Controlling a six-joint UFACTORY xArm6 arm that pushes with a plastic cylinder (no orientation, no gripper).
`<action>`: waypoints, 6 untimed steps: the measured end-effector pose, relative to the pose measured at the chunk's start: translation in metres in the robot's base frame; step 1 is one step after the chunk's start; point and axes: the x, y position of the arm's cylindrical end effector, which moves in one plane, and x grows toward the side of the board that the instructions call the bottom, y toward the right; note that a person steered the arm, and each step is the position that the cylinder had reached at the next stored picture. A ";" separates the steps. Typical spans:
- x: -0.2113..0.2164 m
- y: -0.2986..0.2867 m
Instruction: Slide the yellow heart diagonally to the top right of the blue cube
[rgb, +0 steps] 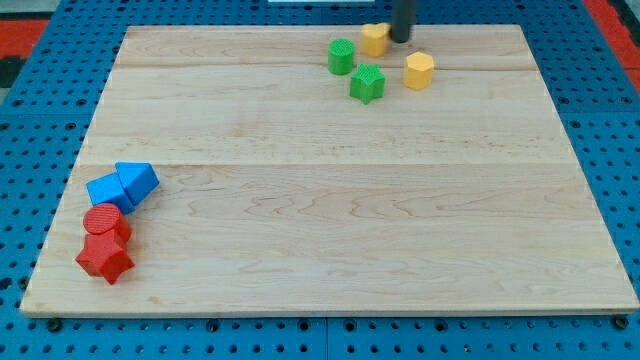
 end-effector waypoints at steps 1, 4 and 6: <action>0.017 -0.075; -0.018 -0.087; 0.018 -0.218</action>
